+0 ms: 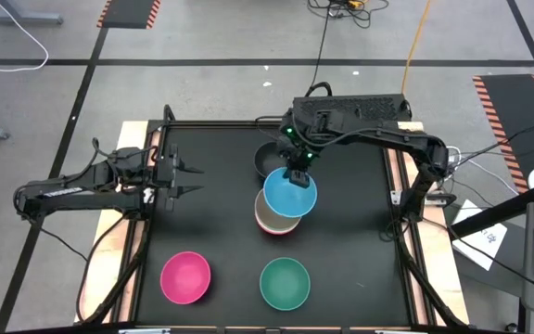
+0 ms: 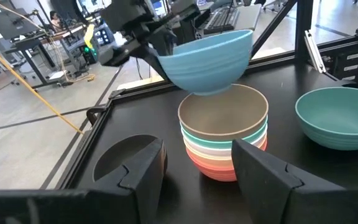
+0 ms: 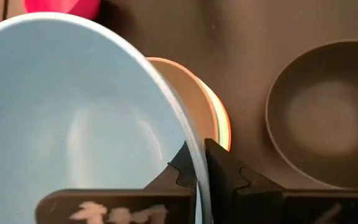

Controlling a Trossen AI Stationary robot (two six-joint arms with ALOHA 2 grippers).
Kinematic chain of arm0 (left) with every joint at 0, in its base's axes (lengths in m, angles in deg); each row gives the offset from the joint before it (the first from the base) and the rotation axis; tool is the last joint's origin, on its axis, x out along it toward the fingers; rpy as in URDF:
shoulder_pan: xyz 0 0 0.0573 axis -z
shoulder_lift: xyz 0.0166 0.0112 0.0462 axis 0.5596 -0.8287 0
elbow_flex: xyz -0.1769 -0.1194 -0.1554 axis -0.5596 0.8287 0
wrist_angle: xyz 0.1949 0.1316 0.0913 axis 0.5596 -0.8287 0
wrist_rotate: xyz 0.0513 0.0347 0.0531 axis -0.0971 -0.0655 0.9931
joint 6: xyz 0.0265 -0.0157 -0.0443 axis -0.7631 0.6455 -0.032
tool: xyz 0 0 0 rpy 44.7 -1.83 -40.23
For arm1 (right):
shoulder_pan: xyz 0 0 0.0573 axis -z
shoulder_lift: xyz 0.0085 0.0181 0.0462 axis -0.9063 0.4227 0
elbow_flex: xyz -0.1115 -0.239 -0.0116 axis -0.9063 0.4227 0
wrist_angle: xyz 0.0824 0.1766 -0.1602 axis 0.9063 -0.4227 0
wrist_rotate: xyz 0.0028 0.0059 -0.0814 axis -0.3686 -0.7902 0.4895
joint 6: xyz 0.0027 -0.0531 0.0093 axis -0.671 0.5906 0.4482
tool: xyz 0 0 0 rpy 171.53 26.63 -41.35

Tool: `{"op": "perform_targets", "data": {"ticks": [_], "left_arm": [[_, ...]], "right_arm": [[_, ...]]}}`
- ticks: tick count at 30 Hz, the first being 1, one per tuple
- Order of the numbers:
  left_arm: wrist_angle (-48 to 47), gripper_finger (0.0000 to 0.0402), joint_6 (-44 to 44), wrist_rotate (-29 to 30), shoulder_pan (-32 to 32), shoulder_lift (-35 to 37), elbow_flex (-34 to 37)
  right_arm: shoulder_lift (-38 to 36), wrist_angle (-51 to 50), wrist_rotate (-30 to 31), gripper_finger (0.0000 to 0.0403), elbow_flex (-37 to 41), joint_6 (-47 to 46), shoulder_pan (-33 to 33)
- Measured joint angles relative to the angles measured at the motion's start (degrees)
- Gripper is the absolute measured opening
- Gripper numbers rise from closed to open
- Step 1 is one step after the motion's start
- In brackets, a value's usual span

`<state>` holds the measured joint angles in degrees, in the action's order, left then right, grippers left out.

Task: Nest bowls inside each other
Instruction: Stack the blue bowl on the gray bowl

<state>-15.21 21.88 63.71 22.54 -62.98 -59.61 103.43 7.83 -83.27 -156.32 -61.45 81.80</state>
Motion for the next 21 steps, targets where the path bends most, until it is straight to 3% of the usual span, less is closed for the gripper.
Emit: {"op": "perform_targets", "data": {"ticks": [21], "left_arm": [[0.11, 0.0191, 0.16, -0.55, 0.02, -0.02, 0.0]], "right_arm": [[8.51, 1.87, 0.06, 0.0004, 0.02, -1.38, -2.59]]}}
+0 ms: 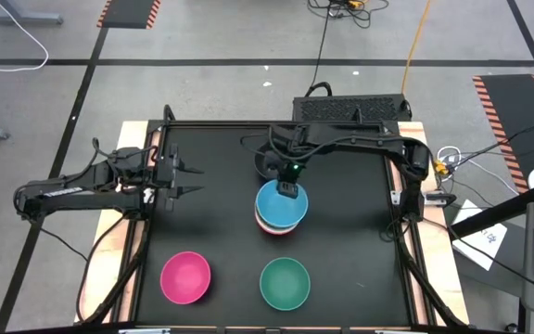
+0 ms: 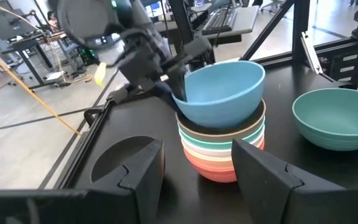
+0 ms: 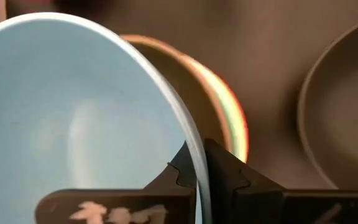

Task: Nest bowls inside each other
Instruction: Stack the blue bowl on the gray bowl

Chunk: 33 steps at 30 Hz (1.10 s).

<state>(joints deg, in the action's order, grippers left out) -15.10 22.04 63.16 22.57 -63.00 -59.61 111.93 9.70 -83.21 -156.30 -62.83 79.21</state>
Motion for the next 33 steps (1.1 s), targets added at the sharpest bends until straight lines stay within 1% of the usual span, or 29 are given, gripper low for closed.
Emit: {"op": "perform_targets", "data": {"ticks": [5, 10, 14, 18, 22, 27, 33], "left_arm": [[0.12, 0.0191, 0.05, -1.51, 0.0, 0.01, 0.0], [0.18, 0.0191, 0.2, -1.54, 0.0, 0.02, 0.0], [0.24, 0.0191, 0.2, -1.56, 0.0, 0.0, 0.0], [0.26, 0.0191, 0.26, -1.56, 0.0, 0.02, 0.0], [0.26, 0.0191, 0.31, -2.07, -0.02, -0.01, 0.0], [0.26, 0.0191, 0.44, -2.7, 0.0, -0.01, 0.0], [0.24, 0.0191, 0.48, -2.99, 0.0, 0.01, 0.0]], "right_arm": [[1.87, -0.78, 1.05, 0.0004, -0.02, 0.44, -0.09], [2.04, -0.73, 1.89, 0.0004, -0.04, 0.53, -0.3], [1.99, -0.48, 6.72, 0.0004, -0.07, 0.18, -1.34], [1.98, 1.5, 7.61, 0.0004, 0.03, -0.82, -2.61], [2.06, 4.84, 10.76, 0.0004, 0.09, -1.87, -4.35], [2.06, 5.61, 10.88, 0.0004, 0.15, -2.66, -5.01], [2.1, 3.02, 10.65, 0.0004, 0.15, -3.23, -4.46]]}}
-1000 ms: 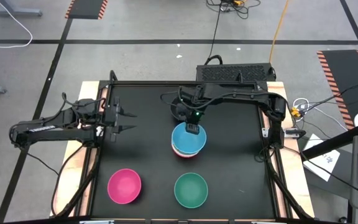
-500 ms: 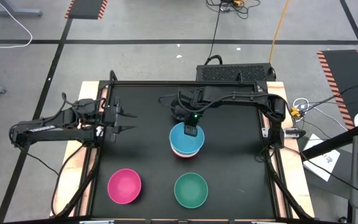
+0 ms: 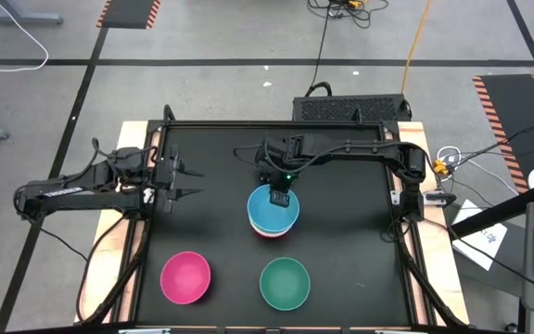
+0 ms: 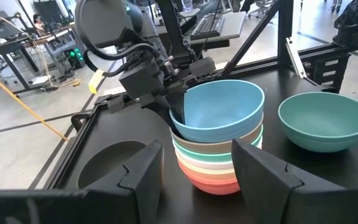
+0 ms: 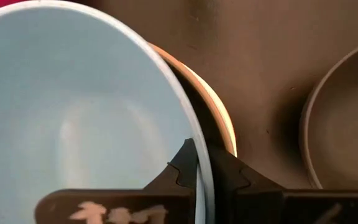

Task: Nest bowls inside each other
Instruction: Stack the blue bowl on the gray bowl

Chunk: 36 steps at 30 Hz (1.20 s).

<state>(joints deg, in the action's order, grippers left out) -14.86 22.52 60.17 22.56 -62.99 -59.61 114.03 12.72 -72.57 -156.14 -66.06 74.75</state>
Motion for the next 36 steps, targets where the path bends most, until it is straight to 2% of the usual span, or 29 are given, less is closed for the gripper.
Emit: {"op": "perform_targets", "data": {"ticks": [3, 6, 14, 19, 23, 36], "left_arm": [[0.01, 0.0191, 0.04, -0.03, -0.01, 0.0, 0.0], [0.0, 0.0191, 0.17, -0.1, 0.0, -0.02, 0.0], [-0.02, 0.0191, 0.15, -0.7, -0.01, -0.01, 0.0], [-0.04, 0.0191, 0.15, -0.78, 0.0, 0.0, 0.0], [-0.05, 0.0191, 0.13, -0.78, 0.0, -0.01, 0.0], [-0.05, 0.0191, 0.07, -0.78, -0.02, 0.0, 0.0]], "right_arm": [[0.0, 0.15, 0.05, 0.0014, 0.0, 0.22, -0.11], [0.0, 0.39, -0.19, 0.0042, 0.01, 1.2, -0.44], [-0.15, 3.33, -1.4, 0.0171, 0.11, -0.77, -1.09], [-1.04, 2.3, -1.54, 0.0226, 0.13, -1.77, -1.05], [-2.24, 2.46, -1.23, 0.0243, 0.13, -1.94, -1.05], [-4.33, 4.15, -0.06, 0.0244, 0.13, -2.12, -1.22]]}}
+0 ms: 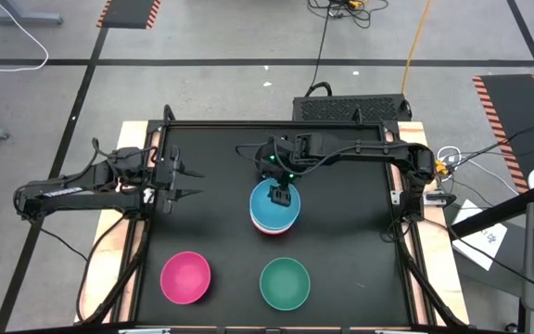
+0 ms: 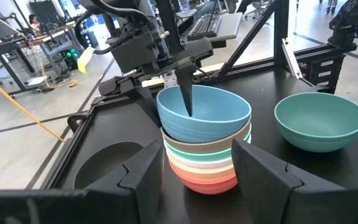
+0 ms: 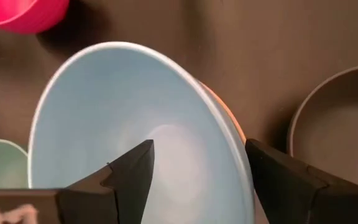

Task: Nest bowls inside each other
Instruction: Stack the blue bowl on the gray bowl

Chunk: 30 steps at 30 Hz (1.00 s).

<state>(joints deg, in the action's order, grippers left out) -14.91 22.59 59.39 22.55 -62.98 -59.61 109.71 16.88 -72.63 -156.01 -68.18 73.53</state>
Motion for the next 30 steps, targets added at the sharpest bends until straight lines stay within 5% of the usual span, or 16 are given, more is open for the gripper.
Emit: {"op": "perform_targets", "data": {"ticks": [15, 30], "left_arm": [[0.0, 0.0191, 0.17, -0.2, 0.01, 0.0, 0.0], [-0.31, 0.0191, 0.35, -0.26, 0.02, -0.01, 0.0]], "right_arm": [[-0.02, 1.46, -7.7, 0.0245, -0.02, -1.03, 4.49], [-0.02, 0.4, -2.4, 0.0223, -0.07, 2.5, 4.74]]}}
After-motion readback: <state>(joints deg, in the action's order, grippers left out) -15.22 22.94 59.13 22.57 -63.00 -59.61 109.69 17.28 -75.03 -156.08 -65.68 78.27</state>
